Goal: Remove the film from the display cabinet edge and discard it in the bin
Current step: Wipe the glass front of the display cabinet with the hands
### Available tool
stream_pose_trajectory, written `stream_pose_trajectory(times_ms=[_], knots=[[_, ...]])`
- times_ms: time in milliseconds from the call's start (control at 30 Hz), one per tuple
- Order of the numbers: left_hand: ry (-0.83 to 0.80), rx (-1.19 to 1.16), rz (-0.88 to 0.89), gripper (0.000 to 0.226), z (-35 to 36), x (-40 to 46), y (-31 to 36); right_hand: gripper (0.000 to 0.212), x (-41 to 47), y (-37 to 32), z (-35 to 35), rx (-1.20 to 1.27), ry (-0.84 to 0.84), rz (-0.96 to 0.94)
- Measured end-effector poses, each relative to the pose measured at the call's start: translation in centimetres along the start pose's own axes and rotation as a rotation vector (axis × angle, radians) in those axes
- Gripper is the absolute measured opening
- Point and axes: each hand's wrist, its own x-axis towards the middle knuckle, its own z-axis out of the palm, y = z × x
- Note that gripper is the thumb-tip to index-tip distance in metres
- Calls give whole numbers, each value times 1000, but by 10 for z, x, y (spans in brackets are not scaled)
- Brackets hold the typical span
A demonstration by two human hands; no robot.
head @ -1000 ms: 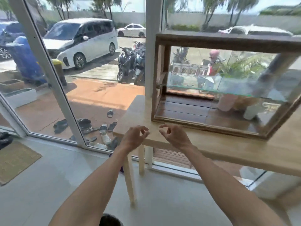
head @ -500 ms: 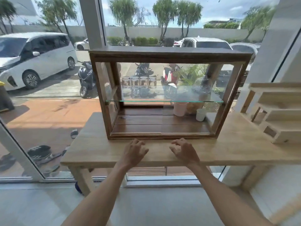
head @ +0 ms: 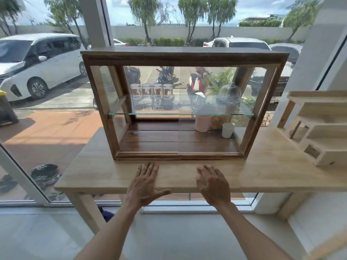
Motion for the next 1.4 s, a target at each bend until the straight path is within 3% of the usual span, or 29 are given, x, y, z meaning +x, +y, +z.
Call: stream_pose_trajectory(times_ms=[233, 367, 567, 700, 867, 1100, 1400], knots=[[4, 31, 6, 128, -4, -2, 4, 37, 4, -3, -6, 12, -128, 50], [9, 56, 5, 128, -8, -3, 7, 30, 34, -4, -27, 265, -215, 89], [11, 71, 7, 129, -9, -3, 7, 49, 102, 16, -80, 177, 315, -52], [15, 73, 2, 129, -9, -3, 6, 71, 139, 34, -110, 75, 431, -30], [15, 68, -1, 129, -9, -3, 6, 110, 158, 47, -109, -119, 297, -14], [50, 52, 3, 126, -9, -3, 10, 118, 164, 38, -93, -145, 229, 18], [31, 59, -13, 128, -8, -3, 8, 122, 167, -23, -72, -123, 179, -13]])
